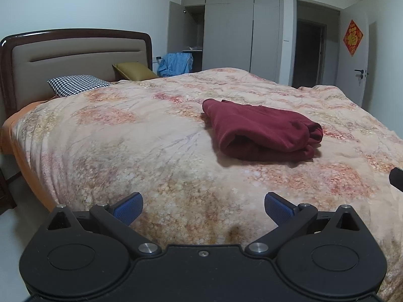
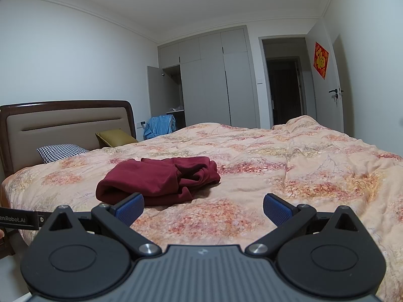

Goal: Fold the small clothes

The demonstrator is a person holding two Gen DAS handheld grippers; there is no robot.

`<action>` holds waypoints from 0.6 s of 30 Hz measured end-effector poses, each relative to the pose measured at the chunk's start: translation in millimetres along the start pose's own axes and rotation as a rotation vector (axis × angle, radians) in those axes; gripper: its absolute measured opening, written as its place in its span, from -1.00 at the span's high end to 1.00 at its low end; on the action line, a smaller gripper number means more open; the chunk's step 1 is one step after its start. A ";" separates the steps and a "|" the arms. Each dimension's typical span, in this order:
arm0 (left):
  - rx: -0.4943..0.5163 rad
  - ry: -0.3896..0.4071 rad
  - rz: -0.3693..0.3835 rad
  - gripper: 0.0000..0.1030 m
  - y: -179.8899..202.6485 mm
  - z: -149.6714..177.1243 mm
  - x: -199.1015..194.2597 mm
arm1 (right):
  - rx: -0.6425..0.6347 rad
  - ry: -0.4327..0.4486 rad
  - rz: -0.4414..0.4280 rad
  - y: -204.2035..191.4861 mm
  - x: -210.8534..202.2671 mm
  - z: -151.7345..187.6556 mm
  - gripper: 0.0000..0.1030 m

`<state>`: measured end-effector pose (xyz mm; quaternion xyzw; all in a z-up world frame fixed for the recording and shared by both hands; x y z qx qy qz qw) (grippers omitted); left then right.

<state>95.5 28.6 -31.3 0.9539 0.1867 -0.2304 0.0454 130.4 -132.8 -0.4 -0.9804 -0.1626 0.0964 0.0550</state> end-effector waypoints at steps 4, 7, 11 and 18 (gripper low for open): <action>-0.018 -0.026 0.005 -0.99 -0.9 0.5 5.2 | 0.001 -0.008 0.001 1.5 1.7 2.3 -1.00; -0.025 -0.032 0.005 -0.99 -1.4 0.4 8.8 | 0.002 -0.019 0.002 2.7 4.0 5.1 -1.00; -0.023 -0.032 0.006 -0.99 -0.8 -1.3 13.4 | 0.003 -0.032 0.002 5.0 7.8 7.5 -1.00; -0.027 -0.056 0.011 -0.99 1.0 -0.6 23.3 | 0.010 -0.068 0.004 9.2 15.2 14.6 -1.00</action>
Point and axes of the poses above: each gripper's, at about its wrist camera, not at the fingertips, and x roughly the way its jaws point, y to its right, z to its underside, the point moved 8 cm from there along x, roughly the way its jaws point, and after that the axes turned 4 degrees about -z, right-handed, at the moved point
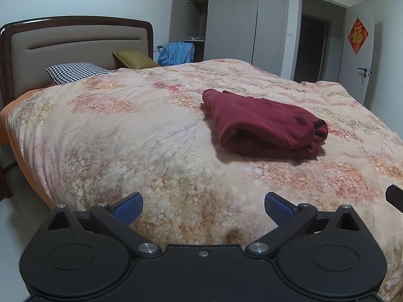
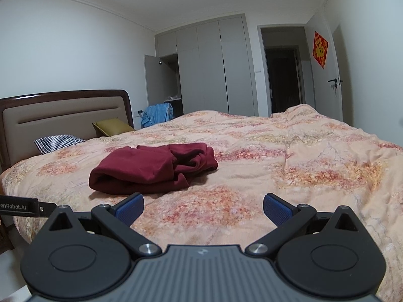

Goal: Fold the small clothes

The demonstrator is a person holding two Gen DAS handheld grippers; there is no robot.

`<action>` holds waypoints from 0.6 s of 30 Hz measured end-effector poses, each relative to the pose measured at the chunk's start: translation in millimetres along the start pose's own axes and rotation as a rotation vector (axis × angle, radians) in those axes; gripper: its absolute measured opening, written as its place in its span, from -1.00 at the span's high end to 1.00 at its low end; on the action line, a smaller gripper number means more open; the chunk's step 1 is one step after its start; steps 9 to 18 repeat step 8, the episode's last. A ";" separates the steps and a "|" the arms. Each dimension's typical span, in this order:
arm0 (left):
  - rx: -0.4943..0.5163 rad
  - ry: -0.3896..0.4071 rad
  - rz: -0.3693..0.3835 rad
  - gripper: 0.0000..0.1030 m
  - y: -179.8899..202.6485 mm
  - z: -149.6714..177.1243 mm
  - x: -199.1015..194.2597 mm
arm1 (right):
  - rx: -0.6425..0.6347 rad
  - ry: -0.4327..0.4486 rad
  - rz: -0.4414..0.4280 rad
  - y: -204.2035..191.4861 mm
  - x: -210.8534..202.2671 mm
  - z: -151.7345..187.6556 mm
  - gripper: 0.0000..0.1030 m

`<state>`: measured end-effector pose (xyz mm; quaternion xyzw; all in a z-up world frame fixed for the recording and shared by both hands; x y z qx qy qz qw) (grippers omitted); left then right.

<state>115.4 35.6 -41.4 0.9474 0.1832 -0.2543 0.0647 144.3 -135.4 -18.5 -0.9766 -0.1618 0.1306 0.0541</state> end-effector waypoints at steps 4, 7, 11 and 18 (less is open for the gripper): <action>-0.005 -0.016 0.002 -0.99 0.0 1.6 4.9 | 0.006 -0.016 0.001 2.2 3.9 3.3 -1.00; -0.004 -0.024 -0.002 -0.99 0.2 1.9 8.1 | 0.006 -0.027 0.000 2.8 6.6 5.6 -1.00; -0.003 -0.026 -0.002 -0.99 0.3 2.0 9.0 | 0.007 -0.031 0.000 3.2 7.3 6.3 -1.00; -0.003 -0.026 -0.002 -0.99 0.3 2.0 9.0 | 0.007 -0.031 0.000 3.2 7.3 6.3 -1.00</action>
Point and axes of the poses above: each gripper's, at about its wrist camera, not at the fingertips, and x roughly the way its jaws point, y to its right, z to its underside, the point moved 8 cm from there along x, roughly the way its jaws point, and after that the axes turned 4 degrees about -z, right-handed, at the moved point
